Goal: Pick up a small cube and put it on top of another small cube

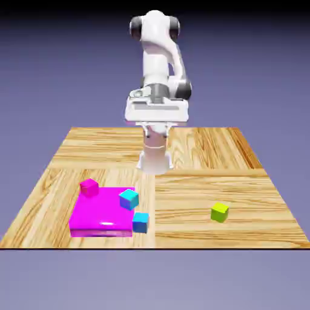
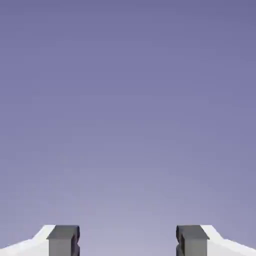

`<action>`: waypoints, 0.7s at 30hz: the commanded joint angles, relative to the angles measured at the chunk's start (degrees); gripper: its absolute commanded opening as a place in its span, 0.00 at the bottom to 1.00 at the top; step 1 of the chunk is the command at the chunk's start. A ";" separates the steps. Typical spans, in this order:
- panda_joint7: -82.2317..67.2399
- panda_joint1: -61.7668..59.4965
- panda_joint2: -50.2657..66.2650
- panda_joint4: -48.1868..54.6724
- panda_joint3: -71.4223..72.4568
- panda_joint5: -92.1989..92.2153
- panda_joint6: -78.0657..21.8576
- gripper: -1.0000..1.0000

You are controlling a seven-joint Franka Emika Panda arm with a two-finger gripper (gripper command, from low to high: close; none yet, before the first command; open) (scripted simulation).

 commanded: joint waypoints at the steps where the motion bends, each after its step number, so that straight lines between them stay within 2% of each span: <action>1: -1.36 -0.42 2.08 0.98 0.56 -2.16 -1.72 0.50; 21: -28.56 -8.73 43.61 20.47 11.80 -45.31 -36.03 0.50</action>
